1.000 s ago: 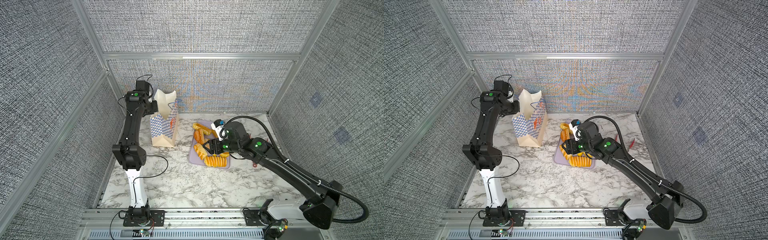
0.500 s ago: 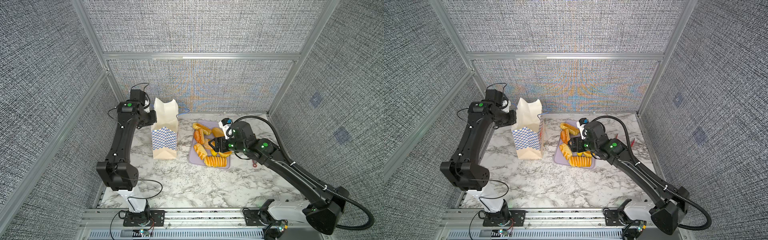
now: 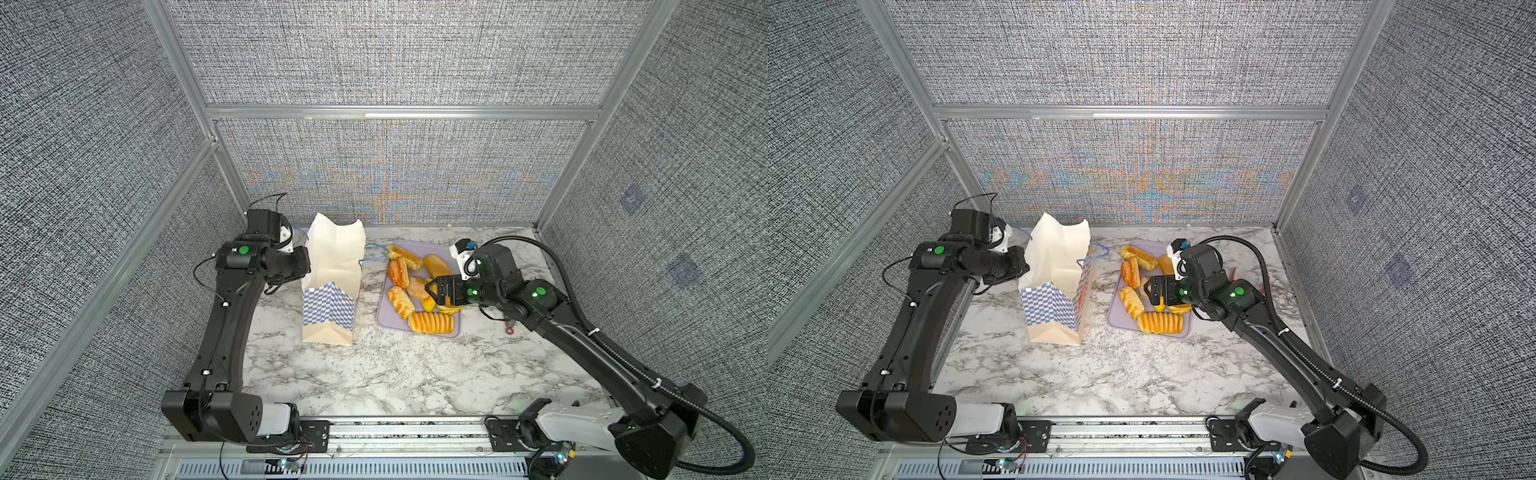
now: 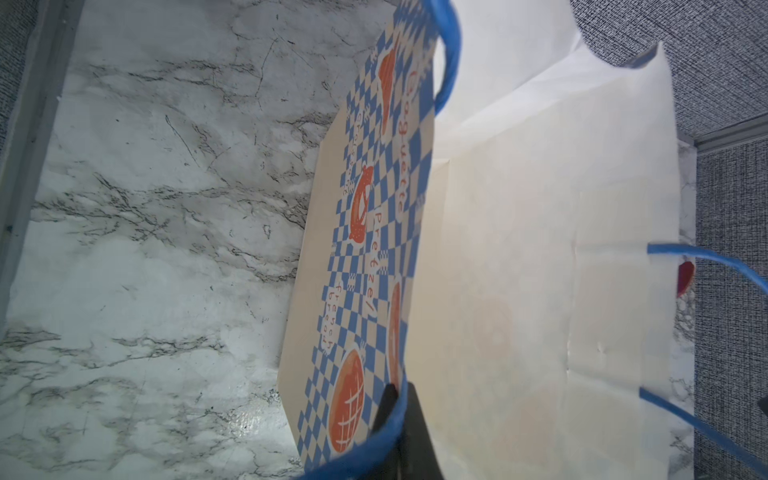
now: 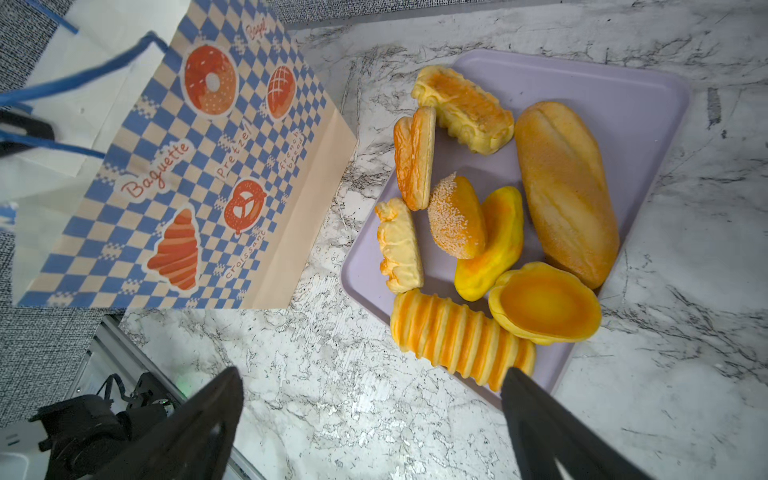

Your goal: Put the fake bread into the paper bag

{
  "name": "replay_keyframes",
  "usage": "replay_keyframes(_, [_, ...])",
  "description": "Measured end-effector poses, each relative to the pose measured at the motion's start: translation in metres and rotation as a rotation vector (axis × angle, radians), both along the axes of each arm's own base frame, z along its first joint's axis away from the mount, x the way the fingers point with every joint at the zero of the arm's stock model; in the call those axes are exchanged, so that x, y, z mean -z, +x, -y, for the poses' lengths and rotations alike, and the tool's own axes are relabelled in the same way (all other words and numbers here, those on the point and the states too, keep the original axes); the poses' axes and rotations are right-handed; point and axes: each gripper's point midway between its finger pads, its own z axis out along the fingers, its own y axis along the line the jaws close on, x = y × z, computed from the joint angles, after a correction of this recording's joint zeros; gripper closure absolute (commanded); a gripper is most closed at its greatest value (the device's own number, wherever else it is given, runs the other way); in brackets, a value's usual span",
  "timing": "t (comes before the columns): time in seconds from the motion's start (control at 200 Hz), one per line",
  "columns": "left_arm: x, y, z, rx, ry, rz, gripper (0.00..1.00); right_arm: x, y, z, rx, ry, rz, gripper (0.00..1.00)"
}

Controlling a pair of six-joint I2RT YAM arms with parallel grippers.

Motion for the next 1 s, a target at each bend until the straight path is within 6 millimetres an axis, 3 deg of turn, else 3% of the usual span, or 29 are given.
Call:
replay_keyframes(0.17, [0.008, -0.02, 0.003, -0.027, -0.045, -0.021, 1.0, 0.004, 0.012, 0.023, 0.077, 0.004, -0.031, 0.07])
replay_keyframes(0.425, [0.014, -0.033, 0.01, -0.038, -0.111, -0.035, 1.0, 0.006, 0.012, 0.05, 0.141, 0.007, -0.055, 0.08])
replay_keyframes(0.6, [0.011, -0.04, 0.012, -0.034, -0.13, -0.029, 0.51, 0.015, 0.011, 0.079, 0.239, -0.021, -0.09, 0.05])
replay_keyframes(0.71, [0.005, -0.043, 0.01, -0.041, -0.126, -0.006, 0.34, 0.029, 0.006, 0.1, 0.308, -0.048, -0.127, 0.01])
replay_keyframes(0.74, [0.002, -0.043, 0.009, -0.046, -0.119, 0.005, 0.11, 0.032, 0.004, 0.106, 0.328, -0.054, -0.136, 0.01])
replay_keyframes(0.76, [0.0, -0.044, 0.008, -0.048, -0.116, 0.011, 0.03, 0.034, 0.003, 0.109, 0.34, -0.057, -0.144, 0.01])
replay_keyframes(1.0, [-0.024, -0.054, -0.007, -0.093, -0.057, 0.126, 0.02, 0.075, -0.013, 0.169, 0.541, -0.149, -0.237, 0.01])
